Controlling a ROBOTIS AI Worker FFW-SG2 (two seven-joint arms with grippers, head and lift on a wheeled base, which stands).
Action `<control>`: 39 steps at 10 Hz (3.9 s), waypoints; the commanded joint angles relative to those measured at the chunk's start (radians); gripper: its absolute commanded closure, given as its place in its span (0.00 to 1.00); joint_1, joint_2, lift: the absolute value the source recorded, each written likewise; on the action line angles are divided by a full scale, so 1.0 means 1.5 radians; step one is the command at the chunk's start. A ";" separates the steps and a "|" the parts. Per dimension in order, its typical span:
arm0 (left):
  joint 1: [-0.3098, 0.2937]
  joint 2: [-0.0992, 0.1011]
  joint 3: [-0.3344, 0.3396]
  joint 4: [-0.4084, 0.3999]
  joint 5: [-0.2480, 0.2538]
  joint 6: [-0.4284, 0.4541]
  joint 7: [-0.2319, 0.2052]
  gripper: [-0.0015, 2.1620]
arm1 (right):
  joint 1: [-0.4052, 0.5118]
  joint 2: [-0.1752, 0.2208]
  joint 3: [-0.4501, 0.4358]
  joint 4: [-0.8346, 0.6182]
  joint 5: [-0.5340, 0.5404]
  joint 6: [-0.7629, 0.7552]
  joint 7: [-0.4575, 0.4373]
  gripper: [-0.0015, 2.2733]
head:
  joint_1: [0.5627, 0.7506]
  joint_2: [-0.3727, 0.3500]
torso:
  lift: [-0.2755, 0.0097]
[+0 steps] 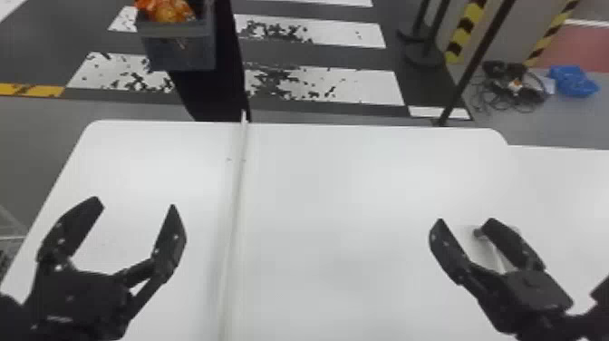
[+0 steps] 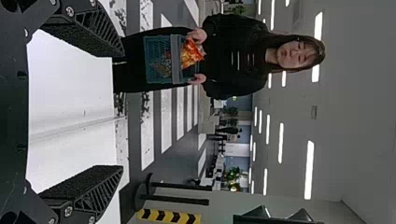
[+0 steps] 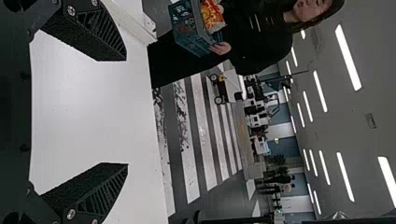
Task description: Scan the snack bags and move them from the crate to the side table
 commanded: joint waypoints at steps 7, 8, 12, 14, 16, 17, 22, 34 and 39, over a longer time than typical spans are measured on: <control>0.006 -0.002 0.002 -0.009 0.013 0.020 -0.009 0.07 | 0.003 0.000 -0.002 -0.003 -0.001 -0.005 0.003 0.06 | 0.70 0.39 | 0.66; 0.006 -0.004 0.001 -0.010 0.013 0.020 -0.009 0.07 | 0.003 0.000 -0.002 -0.004 -0.002 -0.005 0.006 0.06 | 0.70 0.39 | 0.66; 0.006 -0.005 0.002 -0.009 0.013 0.022 -0.009 0.07 | 0.004 0.000 -0.002 -0.004 -0.002 -0.005 0.006 0.06 | 0.70 0.39 | 0.66; 0.006 -0.005 0.001 -0.008 0.013 0.022 -0.010 0.07 | 0.007 0.001 -0.003 -0.003 -0.004 -0.005 0.006 0.06 | 0.70 0.39 | 0.66; 0.006 -0.005 0.002 -0.004 0.013 0.022 -0.010 0.07 | 0.007 0.001 -0.003 -0.003 -0.004 -0.005 0.006 0.06 | 0.70 0.38 | 0.66; 0.006 -0.005 0.003 -0.003 0.013 0.022 -0.010 0.07 | 0.007 0.003 -0.002 -0.003 -0.004 -0.005 0.006 0.06 | 0.70 0.39 | 0.66; -0.002 -0.005 0.011 0.006 0.020 0.022 -0.016 0.06 | 0.010 0.002 -0.002 -0.007 -0.003 -0.005 0.011 0.06 | 0.70 0.40 | 0.66; -0.145 -0.009 0.147 0.084 0.131 0.143 -0.010 0.07 | -0.024 -0.016 0.011 -0.014 0.003 0.069 0.013 0.06 | 0.70 0.63 | 0.66; -0.221 -0.009 0.146 0.124 0.131 0.225 -0.015 0.06 | -0.036 -0.022 0.012 -0.011 0.000 0.085 0.014 0.06 | 0.70 0.68 | 0.66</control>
